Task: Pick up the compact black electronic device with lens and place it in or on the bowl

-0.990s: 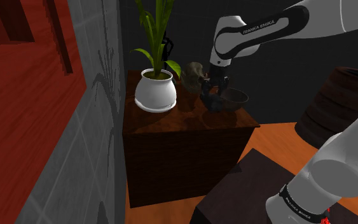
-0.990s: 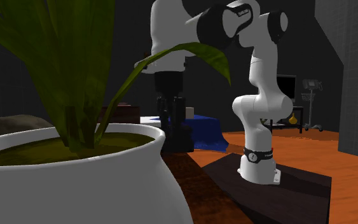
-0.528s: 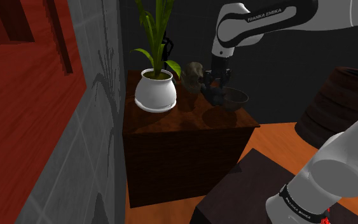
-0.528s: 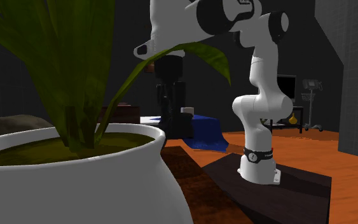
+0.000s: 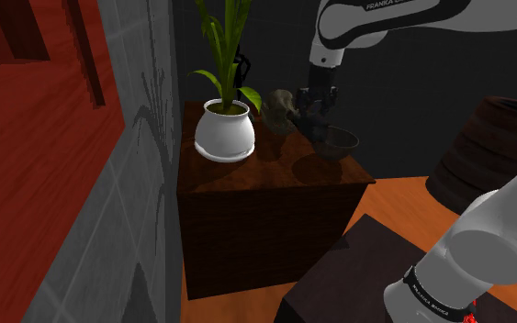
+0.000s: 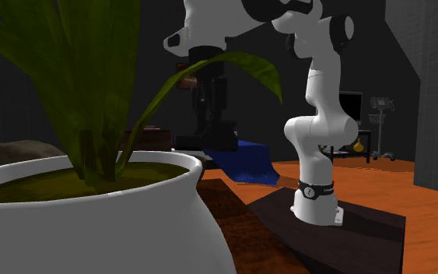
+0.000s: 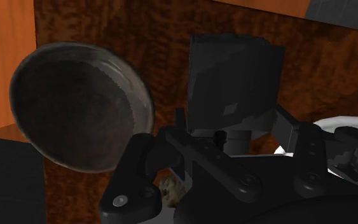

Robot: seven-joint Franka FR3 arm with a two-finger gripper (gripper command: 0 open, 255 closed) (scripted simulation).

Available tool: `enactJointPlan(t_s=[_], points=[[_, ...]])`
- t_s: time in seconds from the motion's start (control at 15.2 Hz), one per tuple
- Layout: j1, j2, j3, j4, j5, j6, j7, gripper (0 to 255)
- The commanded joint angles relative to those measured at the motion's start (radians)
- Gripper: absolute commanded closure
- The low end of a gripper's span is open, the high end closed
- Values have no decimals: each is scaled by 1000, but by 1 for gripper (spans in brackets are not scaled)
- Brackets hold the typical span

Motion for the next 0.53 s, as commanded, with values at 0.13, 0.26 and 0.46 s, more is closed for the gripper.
enactJointPlan(t_s=[0.13,0.26,0.46], points=[[0,-2,0,54,0,-56,-2,255],[-11,-4,-14,63,-3,-67,-26,255],[-42,-2,-57,77,-14,-76,-97,255]])
